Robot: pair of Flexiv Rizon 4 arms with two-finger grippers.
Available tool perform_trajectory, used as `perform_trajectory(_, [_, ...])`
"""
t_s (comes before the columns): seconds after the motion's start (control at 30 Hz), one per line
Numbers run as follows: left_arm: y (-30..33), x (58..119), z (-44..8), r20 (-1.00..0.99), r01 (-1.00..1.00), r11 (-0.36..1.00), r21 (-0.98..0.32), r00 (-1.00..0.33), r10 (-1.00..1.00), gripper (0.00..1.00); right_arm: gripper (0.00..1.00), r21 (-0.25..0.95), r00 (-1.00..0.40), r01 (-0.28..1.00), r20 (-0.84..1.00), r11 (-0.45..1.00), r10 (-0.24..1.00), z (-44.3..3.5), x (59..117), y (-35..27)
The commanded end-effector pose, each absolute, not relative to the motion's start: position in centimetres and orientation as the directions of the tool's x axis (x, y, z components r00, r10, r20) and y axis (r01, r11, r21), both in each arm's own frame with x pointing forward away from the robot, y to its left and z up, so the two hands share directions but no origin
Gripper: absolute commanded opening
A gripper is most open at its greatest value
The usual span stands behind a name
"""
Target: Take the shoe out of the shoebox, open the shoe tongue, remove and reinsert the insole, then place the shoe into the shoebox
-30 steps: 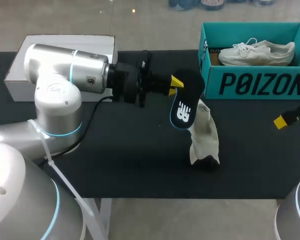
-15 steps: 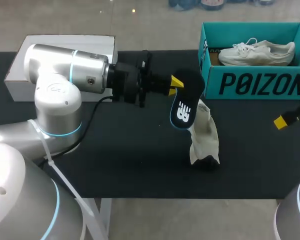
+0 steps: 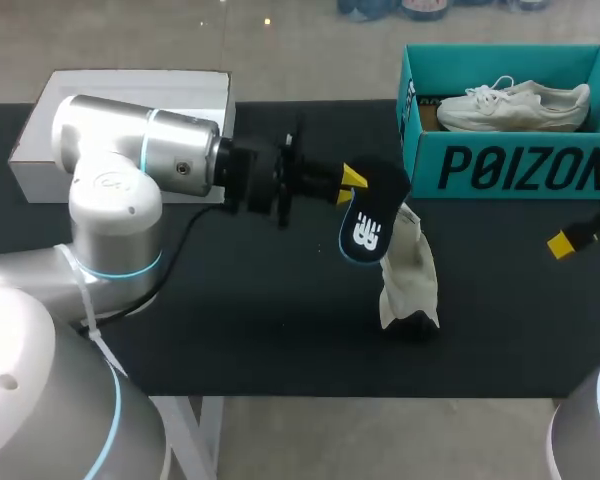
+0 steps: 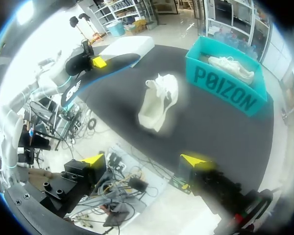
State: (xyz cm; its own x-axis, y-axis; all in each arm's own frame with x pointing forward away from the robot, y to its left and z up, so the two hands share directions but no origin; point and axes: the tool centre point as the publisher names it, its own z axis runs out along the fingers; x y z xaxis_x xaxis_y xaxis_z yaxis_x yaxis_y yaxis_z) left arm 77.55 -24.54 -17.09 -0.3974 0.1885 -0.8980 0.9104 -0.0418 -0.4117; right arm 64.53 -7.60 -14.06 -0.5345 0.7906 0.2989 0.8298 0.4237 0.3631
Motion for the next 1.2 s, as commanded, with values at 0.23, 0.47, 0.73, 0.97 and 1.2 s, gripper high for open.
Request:
perform_trajectory(0.23, [-24.0,73.5,-20.0,-0.8,0.818,0.008,-0.575,-0.563,0.207,0.0,1.0,0.358,-0.533,0.832,0.3,0.424,0.791,-14.1,64.8,-7.5])
perform_trajectory(0.47, [-24.3,71.3,-22.0,-0.687,0.71,0.03,-0.704,-0.69,0.227,0.0,1.0,0.358,-0.533,0.832,0.3,0.424,0.791,-14.1,64.8,-7.5])
perform_trajectory(0.73, [-24.9,71.2,-22.9,-0.684,0.703,0.003,-0.711,-0.692,0.23,0.0,1.0,0.358,-0.533,0.832,0.3,0.424,0.791,-14.1,64.8,-7.5])
perform_trajectory(0.97, [-27.6,72.8,-23.8,-0.696,0.707,-0.058,-0.705,-0.675,0.244,0.0,1.0,0.358,-0.533,0.832,0.3,0.424,0.791,-14.1,64.8,-7.5])
perform_trajectory(1.2, [-29.9,73.7,-25.4,-0.691,0.696,-0.09,-0.712,-0.674,0.262,0.0,1.0,0.358,-0.533,0.832,0.3,0.424,0.791,-14.1,64.8,-7.5])
